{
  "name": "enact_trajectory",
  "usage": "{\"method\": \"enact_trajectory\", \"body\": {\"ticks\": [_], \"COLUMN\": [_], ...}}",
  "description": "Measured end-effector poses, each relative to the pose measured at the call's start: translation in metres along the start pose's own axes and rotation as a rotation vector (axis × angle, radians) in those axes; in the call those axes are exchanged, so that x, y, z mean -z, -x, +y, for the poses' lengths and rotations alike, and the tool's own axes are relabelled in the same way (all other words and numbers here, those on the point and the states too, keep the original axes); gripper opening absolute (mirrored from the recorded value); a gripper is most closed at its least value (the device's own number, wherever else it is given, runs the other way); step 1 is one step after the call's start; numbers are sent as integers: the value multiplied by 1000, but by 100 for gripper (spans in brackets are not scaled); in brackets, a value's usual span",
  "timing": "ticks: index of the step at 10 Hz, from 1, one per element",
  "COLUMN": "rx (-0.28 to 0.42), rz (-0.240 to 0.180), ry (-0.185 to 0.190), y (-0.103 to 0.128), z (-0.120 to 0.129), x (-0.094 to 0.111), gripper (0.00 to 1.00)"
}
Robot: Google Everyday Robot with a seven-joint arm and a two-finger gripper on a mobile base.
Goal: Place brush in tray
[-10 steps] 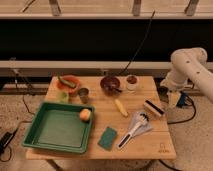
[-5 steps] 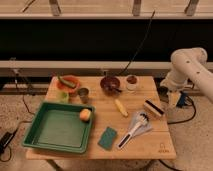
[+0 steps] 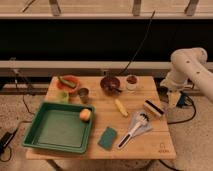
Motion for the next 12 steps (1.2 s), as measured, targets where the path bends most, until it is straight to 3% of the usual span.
{"method": "enact_trajectory", "body": {"ticks": [6, 8, 12], "rx": [19, 64, 206], "rz": [-10, -27, -69], "ry": [-14, -26, -20], "y": [4, 23, 95], "z": [1, 7, 26], "x": [-4, -13, -45], "gripper": [80, 80, 80]}}
